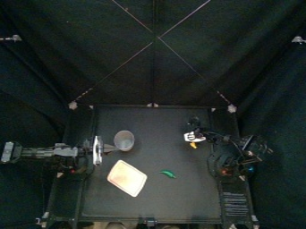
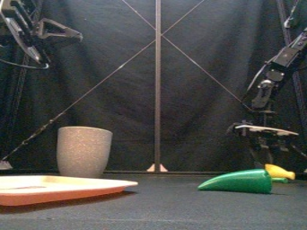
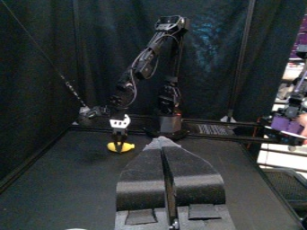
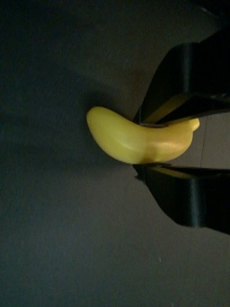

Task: Pick the banana then place it in the grey bowl
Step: Place banana in the grey bowl

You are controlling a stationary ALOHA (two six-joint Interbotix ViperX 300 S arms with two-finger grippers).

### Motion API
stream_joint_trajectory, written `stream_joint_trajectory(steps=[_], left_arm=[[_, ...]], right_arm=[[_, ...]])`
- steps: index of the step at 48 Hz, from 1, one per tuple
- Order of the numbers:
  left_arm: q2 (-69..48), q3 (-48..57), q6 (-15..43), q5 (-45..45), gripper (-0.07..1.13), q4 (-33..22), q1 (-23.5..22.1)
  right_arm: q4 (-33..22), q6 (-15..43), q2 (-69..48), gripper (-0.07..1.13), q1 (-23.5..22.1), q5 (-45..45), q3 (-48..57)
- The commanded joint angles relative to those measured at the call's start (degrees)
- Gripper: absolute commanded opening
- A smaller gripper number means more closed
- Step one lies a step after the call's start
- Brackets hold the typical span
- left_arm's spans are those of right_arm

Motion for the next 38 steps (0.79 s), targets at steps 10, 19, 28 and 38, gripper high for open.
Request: stream_joint_trajectory(steps=[10, 19, 28, 38], left_arm=[[0.09, -0.7, 0.09, -0.26, 0.02, -1.41, 0.0], [0.09, -0.7, 0.26, -0.26, 0.02, -1.41, 0.18], [0.09, -0.7, 0.35, -0.26, 0.02, -1.32, 0.18], [0.09, -0.7, 0.35, -0.18, 0.02, -1.32, 0.26]], right_arm=[[-0.35, -0.44, -0.88, 0.45, 15.38, -7.91, -14.41], [-2.81, -0.88, 4.92, 0.45, 23.73, -22.24, -24.26], [-10.46, -0.53, 13.01, 0.45, 28.04, -35.16, -32.96], [-14.41, -0.62, 21.71, 0.45, 28.3, -41.66, -42.01]])
